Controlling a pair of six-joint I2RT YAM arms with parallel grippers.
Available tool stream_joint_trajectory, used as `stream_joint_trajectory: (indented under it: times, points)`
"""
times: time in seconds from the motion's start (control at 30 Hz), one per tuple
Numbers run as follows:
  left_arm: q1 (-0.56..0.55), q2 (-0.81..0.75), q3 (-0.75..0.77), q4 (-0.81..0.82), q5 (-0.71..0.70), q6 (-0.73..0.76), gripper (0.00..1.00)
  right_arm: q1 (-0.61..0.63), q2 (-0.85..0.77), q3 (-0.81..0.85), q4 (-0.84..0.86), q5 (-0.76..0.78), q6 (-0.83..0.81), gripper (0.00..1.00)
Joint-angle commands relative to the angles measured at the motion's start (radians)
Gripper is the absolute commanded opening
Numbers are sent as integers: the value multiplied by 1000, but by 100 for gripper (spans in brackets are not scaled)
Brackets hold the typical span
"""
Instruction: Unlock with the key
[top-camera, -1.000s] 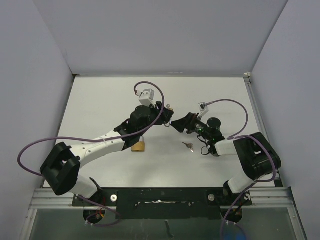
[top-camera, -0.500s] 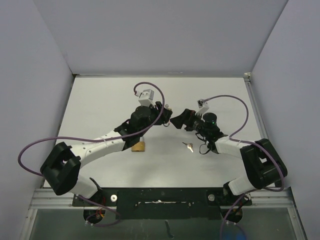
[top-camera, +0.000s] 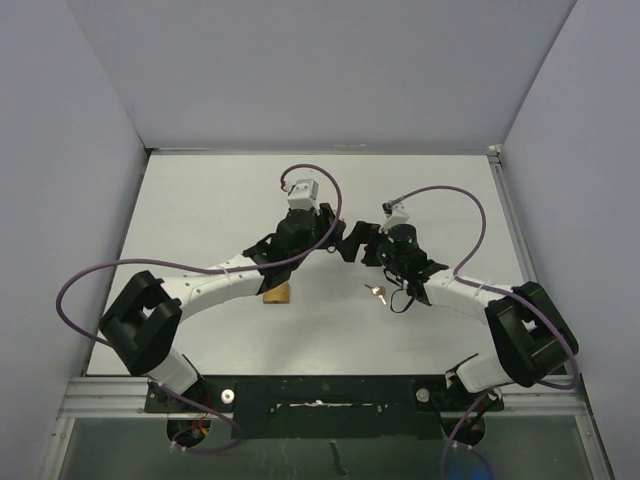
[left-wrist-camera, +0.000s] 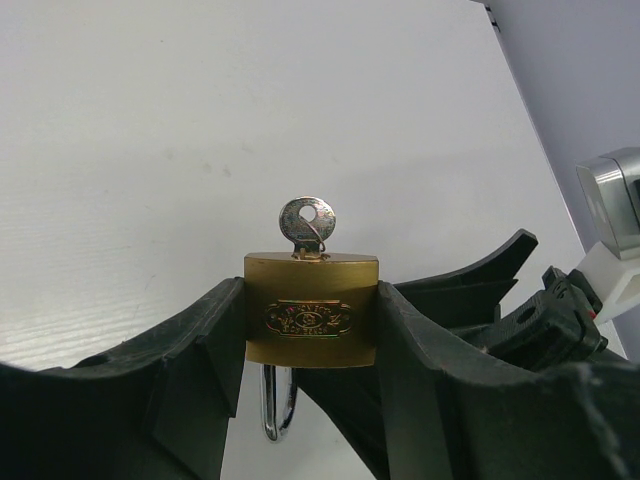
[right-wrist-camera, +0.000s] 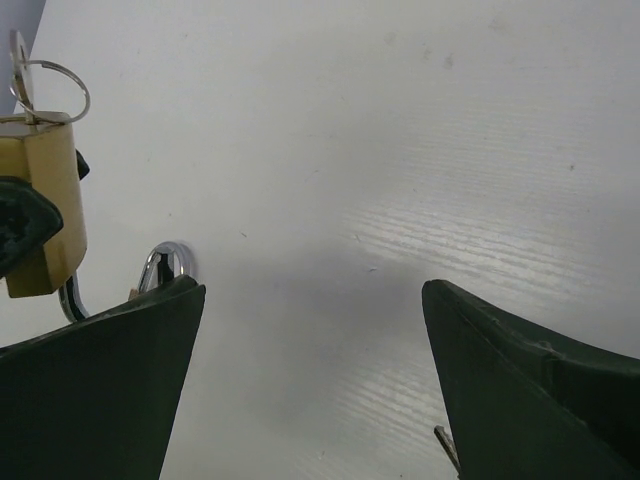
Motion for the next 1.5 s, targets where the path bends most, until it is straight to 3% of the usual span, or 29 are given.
stream_joint_trajectory:
  times: [0.0,0.27,0.43,0.6,0.9,1.23,1.47]
  points:
    - [-8,14,69,114,-15,-15,0,17,-3,43,35,20,-1,95]
    - [-4,-13,29,165,-20,-38,0,-21,13,-26,203,-88,101,95]
    - [30,-25,30,124,-42,-3,0,-34,-49,-5,34,23,51,95]
    - [98,-25,26,59,-113,78,0,-99,-191,-78,-6,31,44,95]
    - [234,133,130,-146,-301,289,0,-122,-386,-102,-136,63,-6,96]
    - [342,358,297,-187,-326,412,0,-128,-458,-129,-169,55,-15,96]
    - [366,403,317,-134,-218,400,0,-136,-460,-136,-164,45,-15,95]
